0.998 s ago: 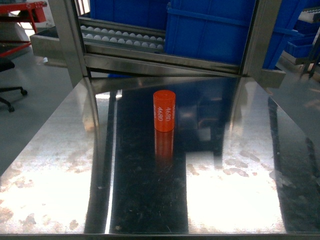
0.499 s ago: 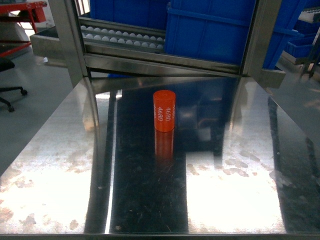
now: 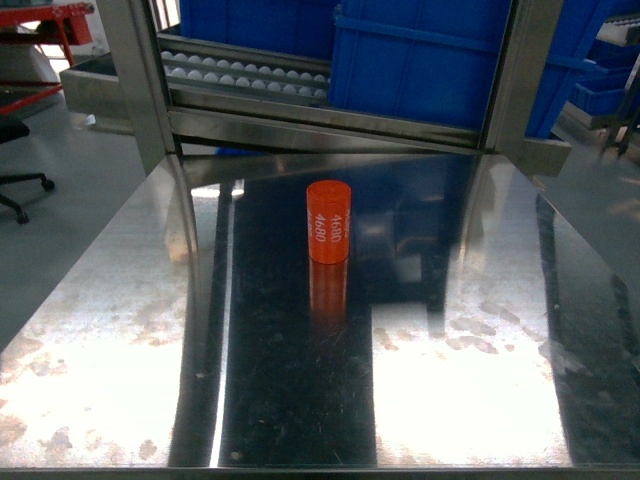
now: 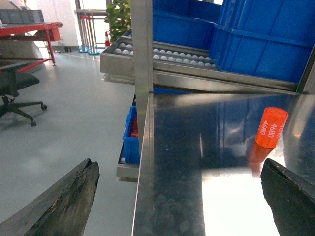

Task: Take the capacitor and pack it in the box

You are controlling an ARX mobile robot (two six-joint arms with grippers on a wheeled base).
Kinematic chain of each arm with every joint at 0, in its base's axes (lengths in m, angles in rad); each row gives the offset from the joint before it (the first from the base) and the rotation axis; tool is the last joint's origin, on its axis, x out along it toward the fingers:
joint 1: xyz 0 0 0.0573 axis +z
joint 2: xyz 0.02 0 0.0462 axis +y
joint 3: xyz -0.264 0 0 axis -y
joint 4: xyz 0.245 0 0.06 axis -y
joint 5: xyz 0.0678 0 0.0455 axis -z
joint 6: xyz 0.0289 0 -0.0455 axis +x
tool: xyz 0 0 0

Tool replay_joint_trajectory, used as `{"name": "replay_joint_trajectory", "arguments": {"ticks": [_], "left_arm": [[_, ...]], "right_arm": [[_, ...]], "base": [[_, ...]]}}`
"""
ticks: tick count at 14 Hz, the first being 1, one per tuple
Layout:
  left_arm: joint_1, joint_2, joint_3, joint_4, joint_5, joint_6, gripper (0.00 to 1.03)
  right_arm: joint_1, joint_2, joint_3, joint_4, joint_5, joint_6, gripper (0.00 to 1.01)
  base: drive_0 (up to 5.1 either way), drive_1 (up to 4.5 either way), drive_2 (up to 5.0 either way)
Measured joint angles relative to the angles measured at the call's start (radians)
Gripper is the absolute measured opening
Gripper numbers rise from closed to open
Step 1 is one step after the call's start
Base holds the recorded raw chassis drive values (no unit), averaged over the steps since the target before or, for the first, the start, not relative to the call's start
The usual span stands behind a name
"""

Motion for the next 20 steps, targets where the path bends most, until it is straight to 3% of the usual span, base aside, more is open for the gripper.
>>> {"name": "replay_joint_trajectory", "arguments": {"ticks": [13,15,17,18,20], "left_arm": [[0.000,0.000,0.000,0.000,0.000,0.000,0.98],[-0.106,0.128,0.071,-0.205,-0.175,0.005,0.98],[-0.099,0.203,0.071,-0.115,-0.212,-0.005,0.98],[-0.102,0.286,0.071,-0.030,-0.201,-0.014,0.98],[-0.113,0.651,0.118,0.318,-0.122,-0.020,0.98]], "right_arm": [[0.000,0.000,0.000,0.000,0.000,0.000,0.98],[0.000,0.000,0.000,0.000,0.000,0.000,0.98],[0.000,0.000,0.000,-0.001,0.000,0.000,0.98],[0.000,0.000,0.000,0.000,0.000,0.000,0.98],[0.000,0.000,0.000,0.000,0.000,0.000,0.98]], "base": [[0.0,0.00,0.0],[0.0,0.00,0.0],[0.0,0.00,0.0],[0.0,0.00,0.0],[0.0,0.00,0.0]]}}
